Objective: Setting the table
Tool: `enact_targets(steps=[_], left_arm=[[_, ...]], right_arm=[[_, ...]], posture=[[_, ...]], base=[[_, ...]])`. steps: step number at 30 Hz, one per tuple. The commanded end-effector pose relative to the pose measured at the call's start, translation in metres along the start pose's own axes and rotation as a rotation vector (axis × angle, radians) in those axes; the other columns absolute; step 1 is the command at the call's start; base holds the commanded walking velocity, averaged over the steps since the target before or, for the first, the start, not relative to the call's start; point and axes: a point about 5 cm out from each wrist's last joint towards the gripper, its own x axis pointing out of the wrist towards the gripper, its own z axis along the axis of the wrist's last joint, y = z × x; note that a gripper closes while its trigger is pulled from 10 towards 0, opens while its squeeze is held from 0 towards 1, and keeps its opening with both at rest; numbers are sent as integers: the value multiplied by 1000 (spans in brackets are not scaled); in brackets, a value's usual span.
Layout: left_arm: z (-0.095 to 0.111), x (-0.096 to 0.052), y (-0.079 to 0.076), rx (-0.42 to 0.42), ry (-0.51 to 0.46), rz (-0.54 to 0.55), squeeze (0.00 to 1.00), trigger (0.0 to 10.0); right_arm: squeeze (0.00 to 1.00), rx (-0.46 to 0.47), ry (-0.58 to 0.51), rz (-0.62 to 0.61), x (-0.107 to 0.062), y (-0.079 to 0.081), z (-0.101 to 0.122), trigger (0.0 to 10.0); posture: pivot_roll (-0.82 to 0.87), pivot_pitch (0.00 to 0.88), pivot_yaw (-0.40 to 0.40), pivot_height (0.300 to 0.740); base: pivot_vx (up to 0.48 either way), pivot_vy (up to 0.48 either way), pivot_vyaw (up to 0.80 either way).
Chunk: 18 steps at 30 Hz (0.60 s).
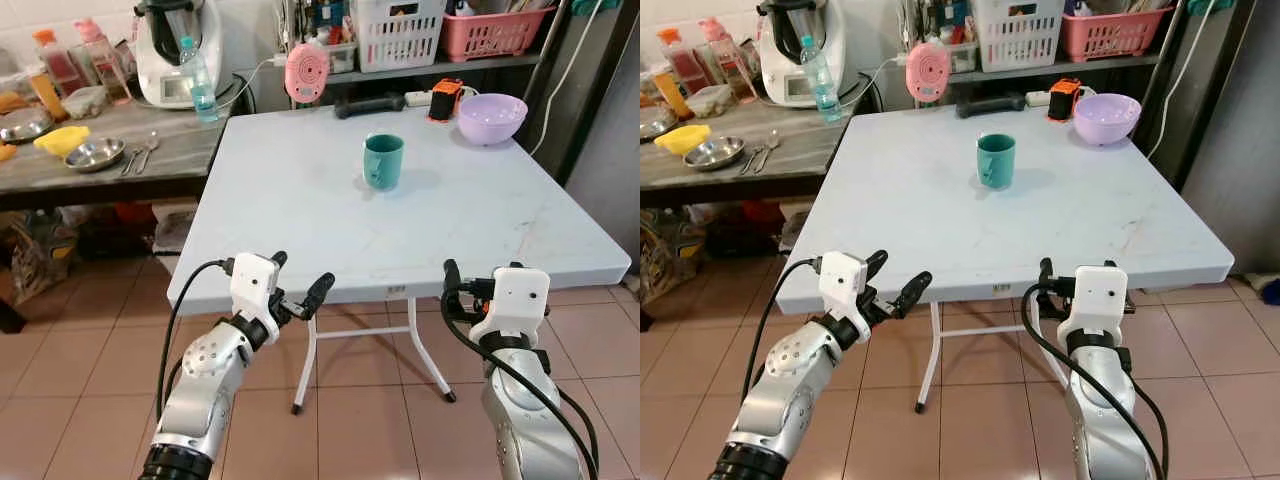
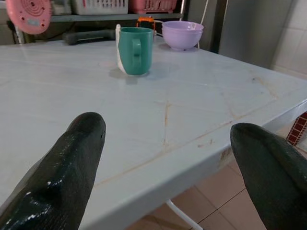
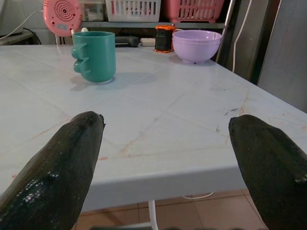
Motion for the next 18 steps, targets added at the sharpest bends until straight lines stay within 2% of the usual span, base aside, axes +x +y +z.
enact_targets(steps=[1, 10, 18], left_arm=[[3, -2, 4, 12, -1, 0, 0, 10000], [3, -4, 4, 6, 1, -15, 0, 10000], [2, -4, 2, 3, 6, -24, 0, 10000]], right_arm=[[0, 10, -17, 21, 1, 5, 4, 10000], [0, 16, -17, 29, 1, 8, 4, 10000], [0, 18, -17, 41, 0, 10, 3, 10000]], posture=[[-113, 0, 94, 740], [-109, 0, 97, 740], [-109, 3, 100, 740]], base=[[304, 0, 0], [317, 0, 0], [451, 0, 0]])
